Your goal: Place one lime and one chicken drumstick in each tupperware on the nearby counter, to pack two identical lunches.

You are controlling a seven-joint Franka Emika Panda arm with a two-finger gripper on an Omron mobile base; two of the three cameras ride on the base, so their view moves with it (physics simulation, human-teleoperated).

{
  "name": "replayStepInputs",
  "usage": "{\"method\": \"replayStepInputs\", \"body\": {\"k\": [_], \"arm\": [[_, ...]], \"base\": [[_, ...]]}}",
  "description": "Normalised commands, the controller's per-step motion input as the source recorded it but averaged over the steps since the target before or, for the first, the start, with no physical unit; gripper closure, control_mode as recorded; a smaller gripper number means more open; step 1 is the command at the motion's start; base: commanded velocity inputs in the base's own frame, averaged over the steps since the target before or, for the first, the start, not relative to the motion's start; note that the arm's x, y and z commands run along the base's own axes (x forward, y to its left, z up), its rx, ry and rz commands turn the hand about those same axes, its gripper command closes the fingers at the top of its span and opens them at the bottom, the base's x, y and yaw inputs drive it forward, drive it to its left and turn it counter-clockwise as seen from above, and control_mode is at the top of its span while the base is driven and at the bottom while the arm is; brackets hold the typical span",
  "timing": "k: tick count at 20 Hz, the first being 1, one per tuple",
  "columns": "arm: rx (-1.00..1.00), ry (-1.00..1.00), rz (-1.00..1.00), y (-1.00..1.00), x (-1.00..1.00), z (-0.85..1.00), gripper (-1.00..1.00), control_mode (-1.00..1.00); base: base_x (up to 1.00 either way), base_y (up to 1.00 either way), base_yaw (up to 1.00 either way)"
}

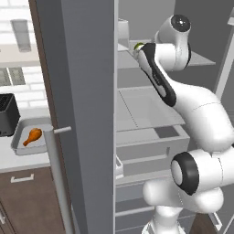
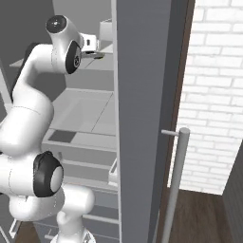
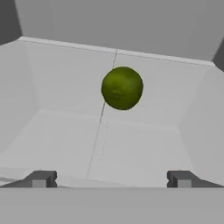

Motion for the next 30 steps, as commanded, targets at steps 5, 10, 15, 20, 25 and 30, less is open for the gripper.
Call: {"method": "replayStepInputs", "body": {"k": [5,10,15,20,25,30], "arm": [[0.0,0.0,-0.04,0.0,0.74,-0.11,-1.0,-1.0],[0.0,0.0,-0.09,0.0,0.64,0.0,-1.0,-1.0],[0.0,0.0,-0.09,0.0,0.58,0.0,-1.0,-1.0],[0.04,0.0,-0.06,0.0,0.66,-0.02,-1.0,-1.0],[0.03,0.01,-0.05,0.0,0.13,-0.17,-1.0,-1.0],[0.05,0.03,-0.07,-0.12,-0.02,-0.4,1.0,-1.0]], "base": [[0.0,0.0,0.0],[0.0,0.0,0.0],[0.0,0.0,0.0],[0.0,0.0,0.0],[0.0,0.0,0.0],[0.0,0.0,0.0]]}}
